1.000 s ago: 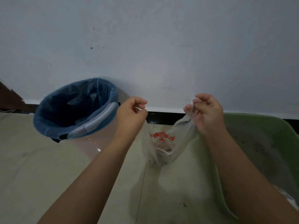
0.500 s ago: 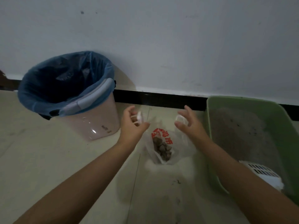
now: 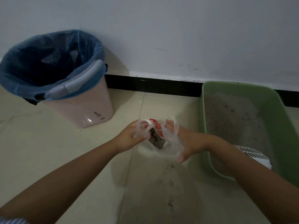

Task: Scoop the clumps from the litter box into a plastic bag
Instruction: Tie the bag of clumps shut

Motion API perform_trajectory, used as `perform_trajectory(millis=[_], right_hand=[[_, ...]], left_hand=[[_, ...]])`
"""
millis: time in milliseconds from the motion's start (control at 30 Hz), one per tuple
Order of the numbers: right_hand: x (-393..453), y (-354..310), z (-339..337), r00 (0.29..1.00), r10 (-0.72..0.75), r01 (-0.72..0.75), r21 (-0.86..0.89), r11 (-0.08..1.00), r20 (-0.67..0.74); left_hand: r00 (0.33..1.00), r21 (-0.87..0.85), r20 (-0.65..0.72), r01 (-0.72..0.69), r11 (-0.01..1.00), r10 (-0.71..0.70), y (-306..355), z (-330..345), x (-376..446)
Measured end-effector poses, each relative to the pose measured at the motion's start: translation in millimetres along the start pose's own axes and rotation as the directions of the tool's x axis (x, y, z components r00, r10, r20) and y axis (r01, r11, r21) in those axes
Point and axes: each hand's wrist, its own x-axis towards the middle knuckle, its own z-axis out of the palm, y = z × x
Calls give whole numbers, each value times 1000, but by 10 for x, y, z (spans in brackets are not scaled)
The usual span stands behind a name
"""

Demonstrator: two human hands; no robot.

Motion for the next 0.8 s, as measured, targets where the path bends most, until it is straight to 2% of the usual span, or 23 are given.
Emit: perform_trajectory(millis=[67,100,167,200,233,267,300,367,400,433,500,533,567,600,667,733,800], right_hand=[[37,-70,63,993,39,-51,-98,994,-114],[50,-95,82,974,53,-65,-46,997,-221],[86,-137,120,893,132,-43,211,977,-430],[101,-171,111,824,233,-2,409,913,-517],[115,-186,84,748,347,94,608,788,-566],[123,-207,31,688,430,246,746,619,-584],[127,-204,-23,653,486,398,809,433,-582],[123,-195,-103,633,541,614,785,86,-554],[134,-189,-110,641,551,655,755,-30,-535],[151,-202,-118,650,556,671,735,-99,-518],[176,-248,-129,670,538,657,747,-107,-512],[178,-267,-137,677,522,640,766,-66,-520],[171,-264,-127,681,505,614,789,0,-530],[175,-279,-156,683,482,581,808,99,-550],[389,-331,-52,753,421,407,861,305,-505],[368,-334,-36,775,383,359,849,389,-503],[331,-341,-40,786,332,348,818,459,-521]], left_hand=[[1000,-63,-7,14,998,-14,52,34,33],[998,-163,-12,55,985,-58,70,57,44],[989,-430,-30,117,895,-144,168,68,56],[982,-533,-63,115,838,-175,219,58,77],[977,-630,-97,90,771,-192,244,29,108],[971,-724,-128,46,688,-200,273,-9,138],[964,-807,-156,0,591,-214,281,-42,162],[945,-915,-184,-64,397,-270,289,-102,201],[938,-949,-168,-71,307,-304,297,-135,204],[934,-972,-141,-68,224,-328,309,-166,202],[936,-991,-93,-55,119,-340,318,-178,201],[934,-990,-70,-23,137,-351,319,-173,203],[931,-982,-48,24,189,-362,338,-147,192],[929,-955,-27,85,283,-370,364,-131,229],[877,-897,85,274,346,-472,109,-43,199],[836,-802,175,428,417,-521,98,12,228],[803,-723,241,523,452,-545,105,26,269]])
